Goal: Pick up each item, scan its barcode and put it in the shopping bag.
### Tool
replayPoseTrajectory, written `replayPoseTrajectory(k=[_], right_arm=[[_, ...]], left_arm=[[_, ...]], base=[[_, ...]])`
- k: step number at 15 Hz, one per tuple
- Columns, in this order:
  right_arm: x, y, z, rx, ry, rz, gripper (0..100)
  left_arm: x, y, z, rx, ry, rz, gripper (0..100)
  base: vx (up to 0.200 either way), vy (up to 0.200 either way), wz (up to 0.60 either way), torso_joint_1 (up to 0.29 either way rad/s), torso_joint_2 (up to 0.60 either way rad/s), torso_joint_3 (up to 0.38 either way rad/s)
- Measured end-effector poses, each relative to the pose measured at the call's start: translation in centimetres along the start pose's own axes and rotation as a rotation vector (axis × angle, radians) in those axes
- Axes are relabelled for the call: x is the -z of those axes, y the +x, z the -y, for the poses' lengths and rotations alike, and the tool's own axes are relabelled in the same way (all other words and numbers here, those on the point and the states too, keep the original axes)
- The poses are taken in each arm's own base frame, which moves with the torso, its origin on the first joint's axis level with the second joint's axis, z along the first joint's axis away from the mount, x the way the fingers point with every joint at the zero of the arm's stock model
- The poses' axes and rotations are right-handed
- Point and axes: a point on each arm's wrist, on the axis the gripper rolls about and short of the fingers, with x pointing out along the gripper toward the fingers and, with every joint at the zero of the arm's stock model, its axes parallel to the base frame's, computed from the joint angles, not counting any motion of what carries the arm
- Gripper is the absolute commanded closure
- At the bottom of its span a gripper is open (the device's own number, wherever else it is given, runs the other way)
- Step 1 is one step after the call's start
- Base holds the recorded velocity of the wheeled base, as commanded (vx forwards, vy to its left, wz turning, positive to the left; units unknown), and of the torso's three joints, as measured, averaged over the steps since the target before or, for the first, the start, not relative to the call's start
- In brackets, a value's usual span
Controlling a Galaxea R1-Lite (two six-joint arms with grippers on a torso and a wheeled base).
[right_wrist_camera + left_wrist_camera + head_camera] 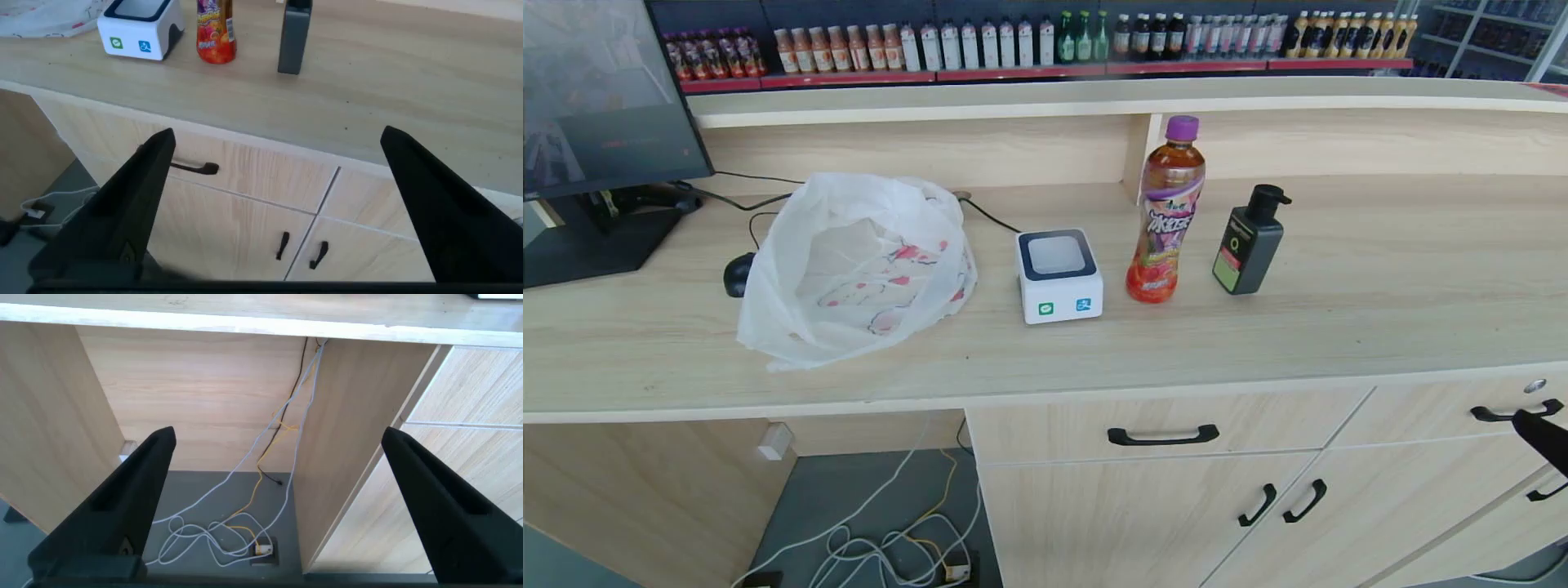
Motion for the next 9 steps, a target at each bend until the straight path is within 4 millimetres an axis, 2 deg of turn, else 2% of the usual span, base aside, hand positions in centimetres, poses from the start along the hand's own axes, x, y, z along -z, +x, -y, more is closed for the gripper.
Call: replayPoseTrajectory(k=[5,9], right_arm=[[-2.4,5.2,-0.2,-0.060,-0.050,0.050,0],[-3.3,7.6,-0.5,-0.087,-0.062,0.059,0]], left_arm=[[0.0,0.0,0.0,0.000,0.000,0.000,0],[0.0,0.0,0.0,0.000,0.000,0.000,0]], base=[[0.000,0.000,0.00,0.000,0.00,0.000],[0.000,0.000,0.00,0.000,0.00,0.000]])
